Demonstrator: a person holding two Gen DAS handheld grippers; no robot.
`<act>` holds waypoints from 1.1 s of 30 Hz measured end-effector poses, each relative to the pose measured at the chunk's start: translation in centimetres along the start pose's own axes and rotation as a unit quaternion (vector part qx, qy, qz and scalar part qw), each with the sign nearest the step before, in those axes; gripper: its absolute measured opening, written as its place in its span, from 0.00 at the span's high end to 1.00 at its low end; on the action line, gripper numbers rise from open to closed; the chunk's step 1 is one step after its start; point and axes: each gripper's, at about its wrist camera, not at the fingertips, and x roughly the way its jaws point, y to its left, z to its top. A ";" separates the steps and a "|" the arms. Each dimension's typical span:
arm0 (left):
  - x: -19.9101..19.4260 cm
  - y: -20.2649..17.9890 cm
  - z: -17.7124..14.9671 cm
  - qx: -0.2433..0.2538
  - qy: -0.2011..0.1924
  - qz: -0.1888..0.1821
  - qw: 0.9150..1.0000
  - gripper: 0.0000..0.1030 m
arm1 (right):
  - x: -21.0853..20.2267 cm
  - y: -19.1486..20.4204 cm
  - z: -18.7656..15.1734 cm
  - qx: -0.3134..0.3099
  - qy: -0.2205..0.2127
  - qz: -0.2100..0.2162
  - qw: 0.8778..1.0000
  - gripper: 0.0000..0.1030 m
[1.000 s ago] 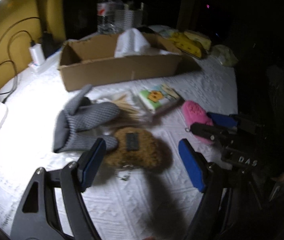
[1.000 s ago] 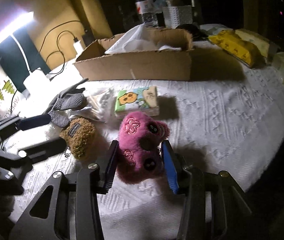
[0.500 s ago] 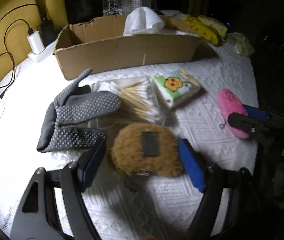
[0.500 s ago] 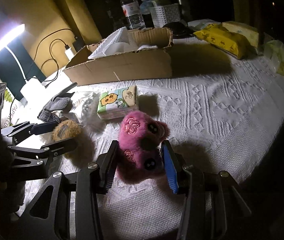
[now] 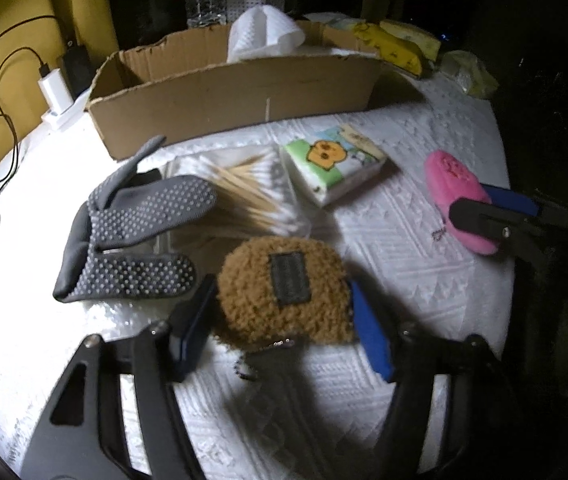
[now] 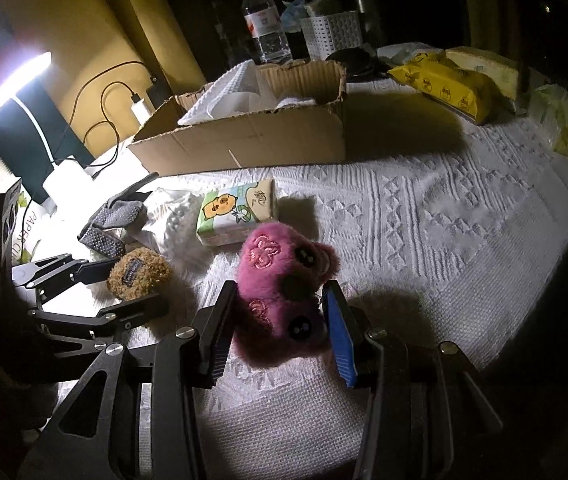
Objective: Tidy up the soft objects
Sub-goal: 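Carry the pink plush in the right tool while the left tool carries the brown pouch to the box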
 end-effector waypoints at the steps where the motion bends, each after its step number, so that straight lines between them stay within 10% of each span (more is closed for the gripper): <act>1: -0.2 0.0 0.1 0.000 -0.001 -0.004 1.000 0.36 | -0.1 0.1 0.1 -0.001 -0.001 0.000 1.000 0.56; 33: -7.5 2.9 4.8 0.000 -0.094 -0.012 0.996 0.37 | -2.7 3.9 6.7 -0.053 -0.039 0.007 0.998 0.56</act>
